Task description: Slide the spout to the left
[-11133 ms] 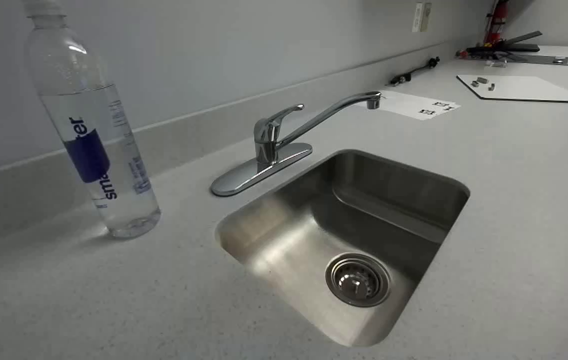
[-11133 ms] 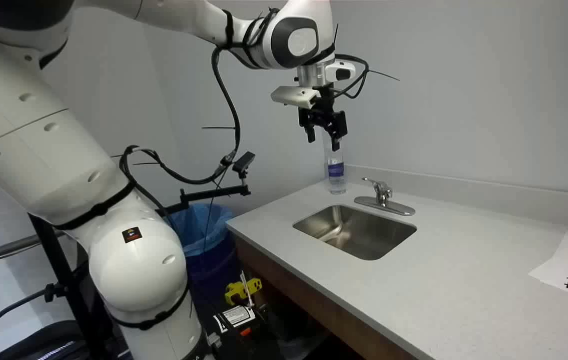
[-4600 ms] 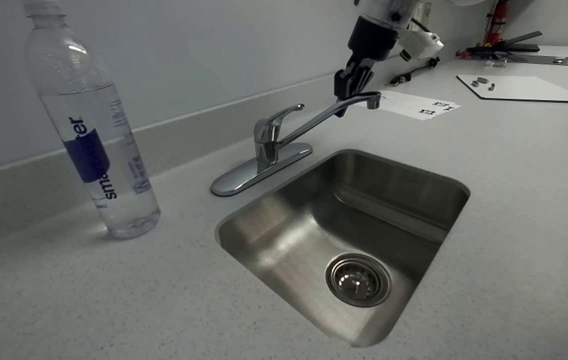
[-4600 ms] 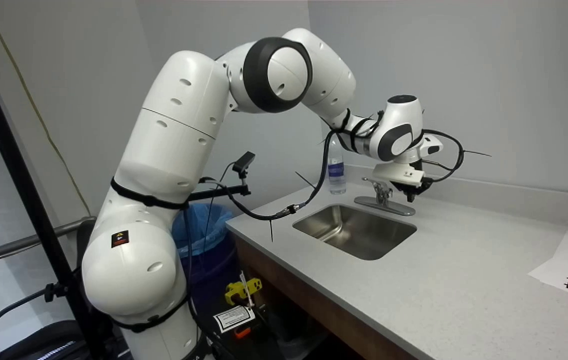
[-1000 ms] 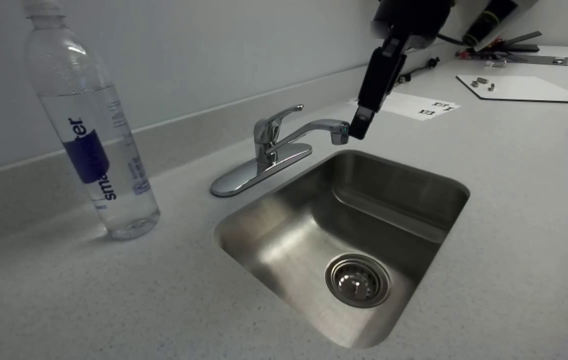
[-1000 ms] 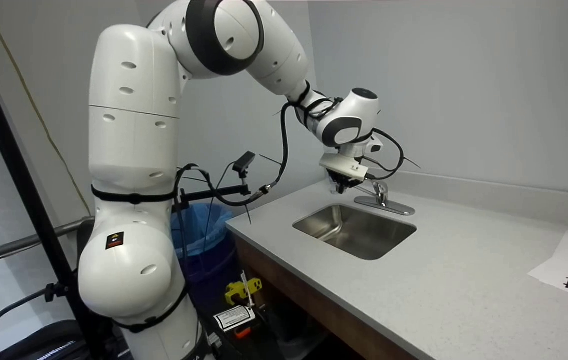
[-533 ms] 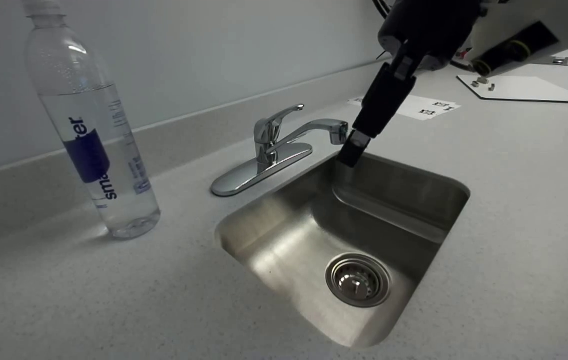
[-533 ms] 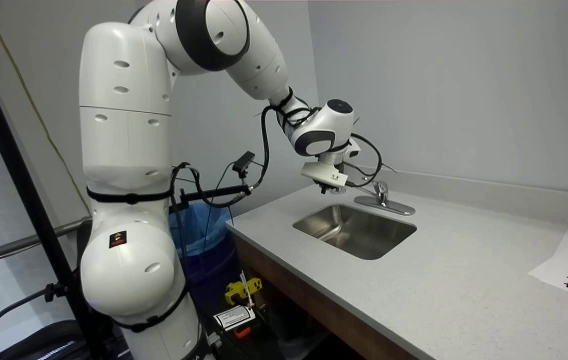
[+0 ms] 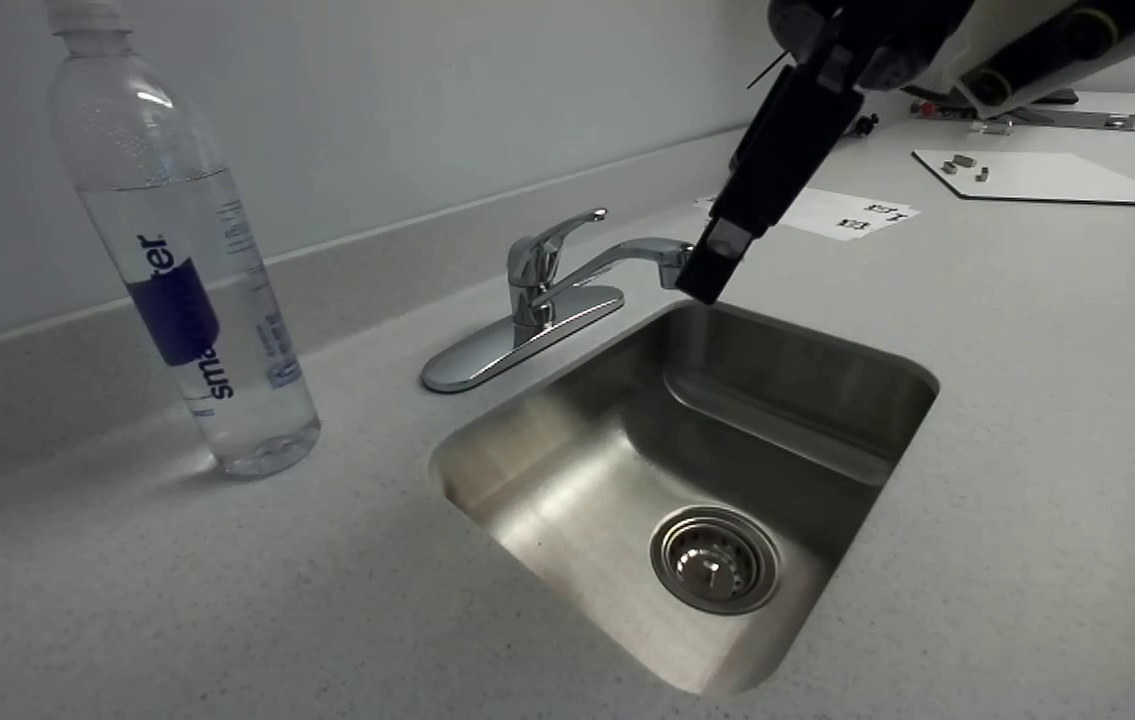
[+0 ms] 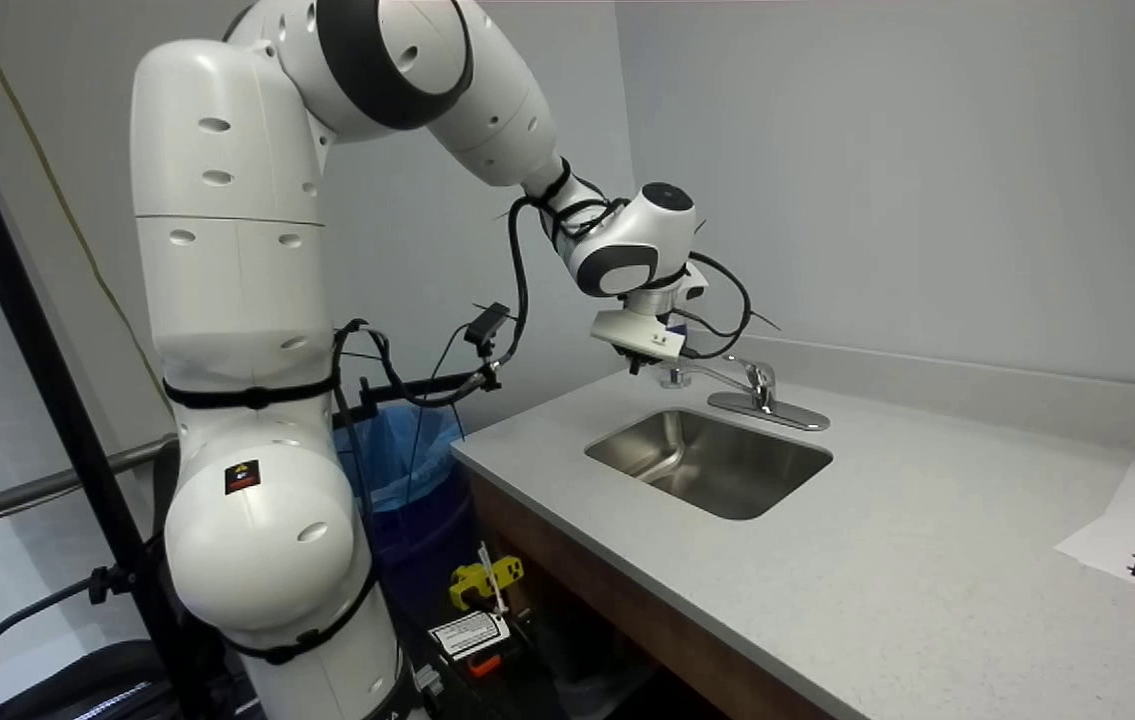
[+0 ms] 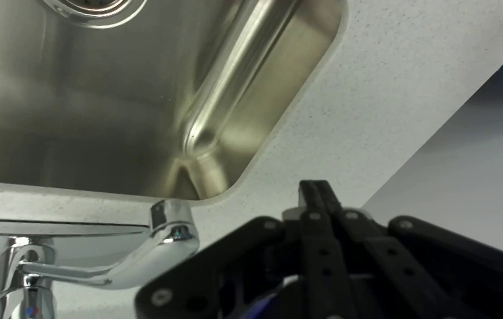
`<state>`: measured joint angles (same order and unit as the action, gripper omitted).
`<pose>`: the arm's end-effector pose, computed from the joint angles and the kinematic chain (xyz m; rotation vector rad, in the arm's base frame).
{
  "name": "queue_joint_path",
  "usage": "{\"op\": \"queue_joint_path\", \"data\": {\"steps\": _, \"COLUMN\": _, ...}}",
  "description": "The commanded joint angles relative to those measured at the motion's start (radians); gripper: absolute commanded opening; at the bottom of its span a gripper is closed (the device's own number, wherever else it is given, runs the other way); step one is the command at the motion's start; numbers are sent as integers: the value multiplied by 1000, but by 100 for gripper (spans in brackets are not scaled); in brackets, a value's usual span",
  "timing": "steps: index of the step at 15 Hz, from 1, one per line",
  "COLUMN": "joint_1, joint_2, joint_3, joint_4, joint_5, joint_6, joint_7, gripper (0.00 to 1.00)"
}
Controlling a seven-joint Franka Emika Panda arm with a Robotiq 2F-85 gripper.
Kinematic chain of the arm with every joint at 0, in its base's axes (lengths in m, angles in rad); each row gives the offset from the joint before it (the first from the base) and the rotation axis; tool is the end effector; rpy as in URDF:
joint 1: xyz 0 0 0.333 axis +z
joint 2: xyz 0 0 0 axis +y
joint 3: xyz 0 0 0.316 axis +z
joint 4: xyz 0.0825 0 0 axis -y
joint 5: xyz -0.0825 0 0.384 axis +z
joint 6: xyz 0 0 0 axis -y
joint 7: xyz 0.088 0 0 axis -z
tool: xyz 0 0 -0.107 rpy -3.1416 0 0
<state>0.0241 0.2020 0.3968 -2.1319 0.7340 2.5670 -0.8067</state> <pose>0.5413 0.2253 0.3417 -2.4921 -0.8112 -0.4238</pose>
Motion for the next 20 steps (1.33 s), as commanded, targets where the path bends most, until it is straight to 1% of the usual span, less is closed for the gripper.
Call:
{"op": "queue_joint_path", "data": {"steps": 1, "joint_1": 32, "joint_2": -71, "joint_3": -44, "joint_4": -9, "joint_5": 16, "joint_6": -81, "joint_7": 3, "gripper": 0}}
{"op": "queue_joint_path", "data": {"steps": 5, "joint_1": 47, "joint_2": -109, "joint_3": -81, "joint_4": 8, "joint_5": 12, "joint_6": -110, "joint_7": -7, "gripper": 0}}
{"op": "queue_joint_path", "data": {"steps": 12, "joint_1": 62, "joint_2": -139, "joint_3": -136, "joint_4": 30, "joint_5": 10, "joint_6": -103, "joint_7": -1, "gripper": 0}}
{"op": "queue_joint_path", "data": {"steps": 20, "joint_1": 64, "joint_2": -152, "joint_3": -163, "joint_4": 34, "joint_5": 14, "joint_6": -114, "joint_7": -1, "gripper": 0}}
